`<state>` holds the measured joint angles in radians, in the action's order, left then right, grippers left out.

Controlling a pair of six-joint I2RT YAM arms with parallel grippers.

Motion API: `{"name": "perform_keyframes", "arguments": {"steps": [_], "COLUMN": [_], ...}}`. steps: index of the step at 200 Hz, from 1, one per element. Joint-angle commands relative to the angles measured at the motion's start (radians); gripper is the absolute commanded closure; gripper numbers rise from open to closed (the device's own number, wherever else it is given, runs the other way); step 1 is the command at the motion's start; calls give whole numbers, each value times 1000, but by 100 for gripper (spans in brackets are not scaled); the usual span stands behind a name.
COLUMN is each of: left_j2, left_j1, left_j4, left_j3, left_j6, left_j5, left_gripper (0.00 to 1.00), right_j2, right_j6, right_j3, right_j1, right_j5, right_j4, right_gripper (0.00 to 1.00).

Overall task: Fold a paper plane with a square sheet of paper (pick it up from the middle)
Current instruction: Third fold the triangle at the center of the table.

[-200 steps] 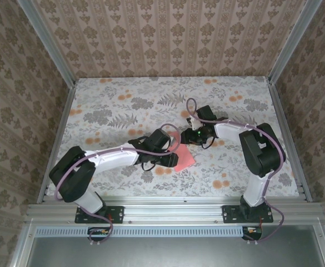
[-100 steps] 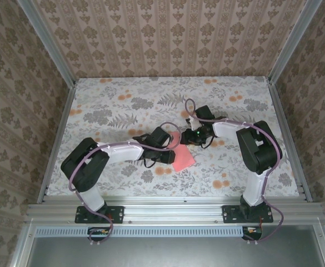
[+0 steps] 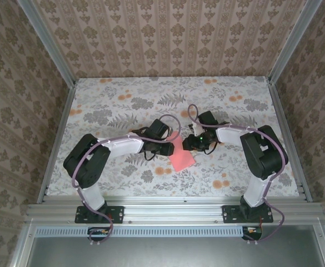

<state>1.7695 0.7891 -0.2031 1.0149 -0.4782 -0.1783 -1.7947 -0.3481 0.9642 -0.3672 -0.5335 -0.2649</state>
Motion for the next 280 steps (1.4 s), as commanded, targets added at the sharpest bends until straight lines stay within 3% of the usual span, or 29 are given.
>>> {"name": "perform_keyframes", "arguments": {"steps": [1, 142, 280], "left_j2": [43, 110, 114], "left_j1": [-15, -36, -44], "left_j4": [-53, -69, -68], "left_j3": [39, 84, 87], "left_j6": [49, 89, 90], "left_j5": [10, -42, -73], "left_gripper": [69, 71, 71], "right_j2": [58, 304, 342], "right_j6": [-21, -75, -183], "right_j3": [-23, -269, -282], "right_j1": [-5, 2, -18], "right_j5": [-18, -51, -171], "right_j4": [-18, -28, 100], "right_gripper": [61, 56, 90]}}
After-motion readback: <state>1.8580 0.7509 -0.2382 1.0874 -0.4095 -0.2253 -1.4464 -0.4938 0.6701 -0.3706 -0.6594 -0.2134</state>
